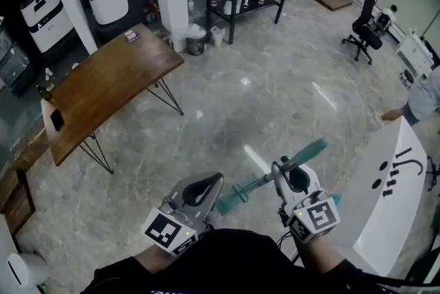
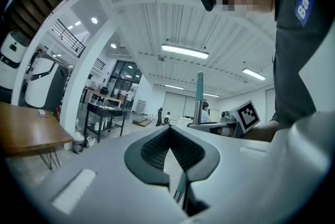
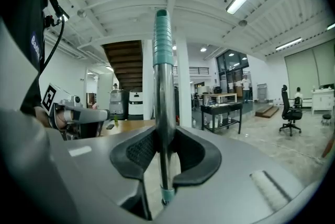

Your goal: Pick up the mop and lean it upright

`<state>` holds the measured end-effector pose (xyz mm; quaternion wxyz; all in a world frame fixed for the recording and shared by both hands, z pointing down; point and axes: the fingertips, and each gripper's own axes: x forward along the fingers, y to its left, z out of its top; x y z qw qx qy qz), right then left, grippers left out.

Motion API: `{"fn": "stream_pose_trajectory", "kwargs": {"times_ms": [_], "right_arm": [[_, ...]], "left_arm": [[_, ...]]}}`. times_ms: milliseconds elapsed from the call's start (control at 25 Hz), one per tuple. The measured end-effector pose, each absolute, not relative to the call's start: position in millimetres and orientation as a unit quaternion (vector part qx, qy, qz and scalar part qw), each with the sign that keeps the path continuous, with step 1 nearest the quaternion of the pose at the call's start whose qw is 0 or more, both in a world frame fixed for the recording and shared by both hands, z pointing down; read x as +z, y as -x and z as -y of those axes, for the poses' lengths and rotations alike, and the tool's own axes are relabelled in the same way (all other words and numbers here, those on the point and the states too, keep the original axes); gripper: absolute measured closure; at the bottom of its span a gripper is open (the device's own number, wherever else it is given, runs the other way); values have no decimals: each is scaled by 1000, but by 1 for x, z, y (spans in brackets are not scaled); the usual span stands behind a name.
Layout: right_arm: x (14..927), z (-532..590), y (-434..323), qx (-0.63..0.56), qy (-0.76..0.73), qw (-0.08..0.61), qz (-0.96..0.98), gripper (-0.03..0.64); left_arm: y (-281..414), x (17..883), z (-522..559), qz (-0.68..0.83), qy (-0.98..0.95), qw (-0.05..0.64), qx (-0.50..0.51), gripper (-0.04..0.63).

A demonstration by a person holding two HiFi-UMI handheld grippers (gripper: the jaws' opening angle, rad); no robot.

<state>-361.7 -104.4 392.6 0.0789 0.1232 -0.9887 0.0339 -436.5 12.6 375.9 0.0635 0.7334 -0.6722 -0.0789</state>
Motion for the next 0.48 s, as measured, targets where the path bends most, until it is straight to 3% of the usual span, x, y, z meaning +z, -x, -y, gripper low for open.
{"fn": "stream_pose_trajectory", "kwargs": {"times_ms": [480], "right_arm": [[390,208,468,46,-151,60,986,518]], "left_arm": [[535,380,86,657,-748,67,-68,577]]}}
